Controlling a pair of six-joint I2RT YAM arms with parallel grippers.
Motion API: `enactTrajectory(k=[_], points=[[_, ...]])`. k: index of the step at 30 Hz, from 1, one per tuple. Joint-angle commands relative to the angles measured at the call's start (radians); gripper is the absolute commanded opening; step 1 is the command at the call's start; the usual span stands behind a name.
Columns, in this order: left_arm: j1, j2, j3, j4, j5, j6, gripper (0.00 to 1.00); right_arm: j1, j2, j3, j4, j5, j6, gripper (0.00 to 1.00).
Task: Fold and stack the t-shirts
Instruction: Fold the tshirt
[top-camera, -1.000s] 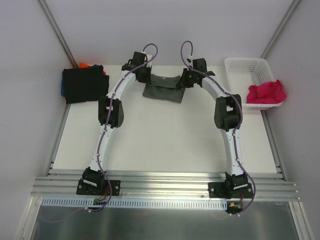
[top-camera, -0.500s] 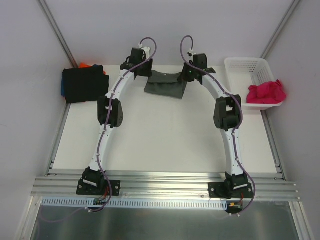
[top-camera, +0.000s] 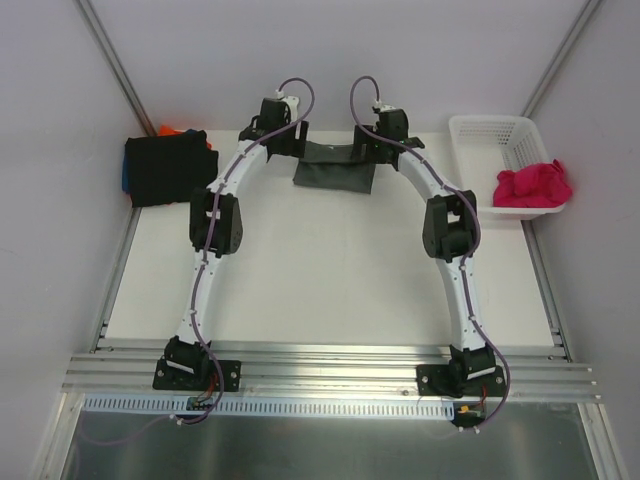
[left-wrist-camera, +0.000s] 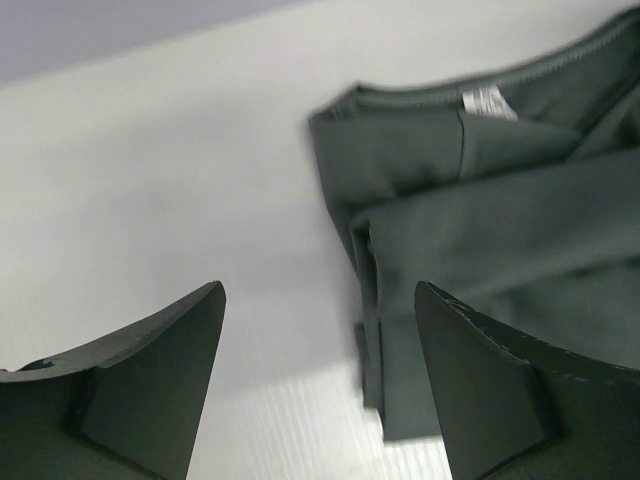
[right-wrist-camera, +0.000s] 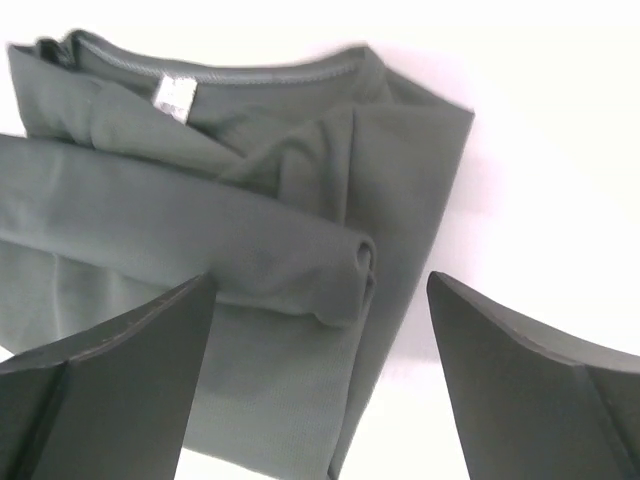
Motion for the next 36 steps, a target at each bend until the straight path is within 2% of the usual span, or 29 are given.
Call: enactTrajectory(k=[1,4,6,7,10,13,15,20,23,31,35,36], points=[[-0.011,-0.189,-0.090,-0.029,0.051,-0.061,0.77,0.007,-0.148,-0.044,0.011,0.018,-0.013,0.91],[-0.012,-0.293,-0.191,-0.062,0.026,-0.078,0.77,0.016,-0.225,-0.134,0.003,-0.029,-0.001,0.90],[-0.012,-0.397,-0.289,-0.065,0.006,-0.066,0.77,0.027,-0.305,-0.191,0.003,-0.080,0.035,0.84],[-0.009,-0.431,-0.319,-0.066,0.002,-0.057,0.77,0.032,-0.325,-0.238,0.008,-0.160,0.049,0.81],[-0.006,-0.549,-0.420,-0.077,-0.012,-0.041,0.77,0.041,-0.358,-0.272,0.021,-0.268,0.152,0.77],[-0.005,-0.646,-0.487,-0.094,-0.012,-0.017,0.77,0.044,-0.316,-0.270,0.055,-0.336,0.207,0.76],[-0.005,-0.712,-0.533,-0.100,-0.021,-0.011,0.77,0.041,-0.272,-0.212,0.057,-0.358,0.250,0.75],[-0.014,-0.848,-0.621,-0.118,-0.082,0.101,0.78,0.032,-0.126,-0.125,0.074,-0.394,0.332,0.74],[-0.014,-0.894,-0.665,-0.132,-0.136,0.185,0.78,0.023,-0.069,-0.108,0.106,-0.394,0.393,0.74],[-0.012,-0.930,-0.704,-0.149,-0.185,0.223,0.79,0.006,0.000,-0.094,0.098,-0.399,0.424,0.75],[-0.012,-0.911,-0.672,-0.151,-0.167,0.190,0.79,0.015,-0.075,-0.229,0.058,-0.436,0.433,0.75],[-0.012,-0.911,-0.659,-0.152,-0.156,0.175,0.80,0.013,-0.121,-0.312,0.048,-0.442,0.436,0.75]])
